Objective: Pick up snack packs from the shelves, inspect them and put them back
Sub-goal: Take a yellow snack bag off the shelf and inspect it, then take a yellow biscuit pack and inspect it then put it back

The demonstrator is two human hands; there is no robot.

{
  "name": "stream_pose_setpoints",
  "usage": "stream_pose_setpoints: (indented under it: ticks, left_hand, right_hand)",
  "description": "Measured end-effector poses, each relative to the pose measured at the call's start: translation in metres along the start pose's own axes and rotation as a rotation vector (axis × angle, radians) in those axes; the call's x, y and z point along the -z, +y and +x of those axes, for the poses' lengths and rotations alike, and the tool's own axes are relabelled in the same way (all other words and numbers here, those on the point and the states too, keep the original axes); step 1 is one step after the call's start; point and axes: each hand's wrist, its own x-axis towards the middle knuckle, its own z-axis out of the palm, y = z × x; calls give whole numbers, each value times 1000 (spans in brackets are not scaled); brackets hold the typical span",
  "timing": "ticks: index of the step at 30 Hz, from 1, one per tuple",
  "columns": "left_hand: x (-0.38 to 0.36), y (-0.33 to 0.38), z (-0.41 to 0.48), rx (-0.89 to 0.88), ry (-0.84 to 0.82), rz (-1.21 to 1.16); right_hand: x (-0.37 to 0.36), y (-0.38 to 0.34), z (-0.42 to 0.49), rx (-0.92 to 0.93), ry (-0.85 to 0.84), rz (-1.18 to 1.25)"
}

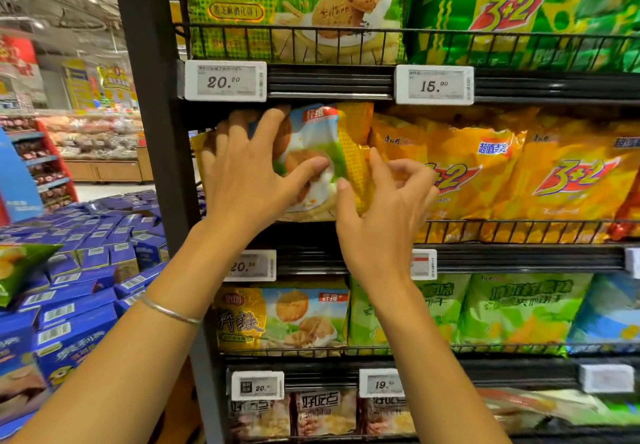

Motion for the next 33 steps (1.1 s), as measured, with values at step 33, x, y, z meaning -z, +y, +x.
stream_pose_setpoints:
  ticks: [33]
  left_hand:
    - [-28, 12, -1, -142, 175, 377]
  right_hand:
    - [9, 9, -2, -37, -345, -1]
